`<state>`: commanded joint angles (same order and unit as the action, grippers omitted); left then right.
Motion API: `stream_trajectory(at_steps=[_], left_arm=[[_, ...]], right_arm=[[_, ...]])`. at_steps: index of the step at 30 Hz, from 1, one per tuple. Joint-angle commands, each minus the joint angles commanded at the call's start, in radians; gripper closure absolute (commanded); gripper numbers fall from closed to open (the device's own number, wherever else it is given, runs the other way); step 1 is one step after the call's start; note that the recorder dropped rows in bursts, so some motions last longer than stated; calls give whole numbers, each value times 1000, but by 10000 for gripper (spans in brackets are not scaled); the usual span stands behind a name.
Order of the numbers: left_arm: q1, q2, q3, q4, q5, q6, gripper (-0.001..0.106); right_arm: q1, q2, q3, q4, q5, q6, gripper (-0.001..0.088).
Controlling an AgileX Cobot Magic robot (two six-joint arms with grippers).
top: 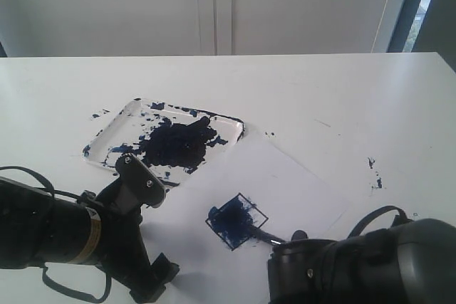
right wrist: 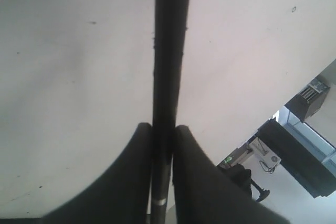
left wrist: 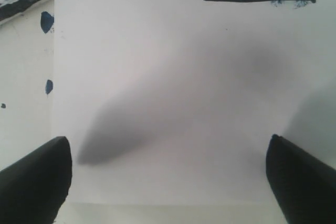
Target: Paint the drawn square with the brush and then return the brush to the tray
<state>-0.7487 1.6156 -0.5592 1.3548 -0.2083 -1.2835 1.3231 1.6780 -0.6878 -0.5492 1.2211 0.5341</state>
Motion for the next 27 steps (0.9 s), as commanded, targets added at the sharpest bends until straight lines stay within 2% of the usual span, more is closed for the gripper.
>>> stream_trajectory(at_steps=[4, 14, 20, 23, 27], left_arm=[[0, 0, 0, 0, 0, 0, 2], [0, 0, 0, 0, 0, 0, 2], [0, 0, 0, 0, 0, 0, 2], [0, 0, 0, 0, 0, 0, 2], [0, 0, 0, 0, 0, 0, 2]], right_arm=[[15, 0, 0, -7, 0, 3, 868], [-10, -2, -1, -143, 0, 76, 868], [-10, -24, -99, -157, 0, 109, 868], [-17, -44, -148, -120, 0, 119, 868], [-72, -80, -174, 8, -29, 107, 868]])
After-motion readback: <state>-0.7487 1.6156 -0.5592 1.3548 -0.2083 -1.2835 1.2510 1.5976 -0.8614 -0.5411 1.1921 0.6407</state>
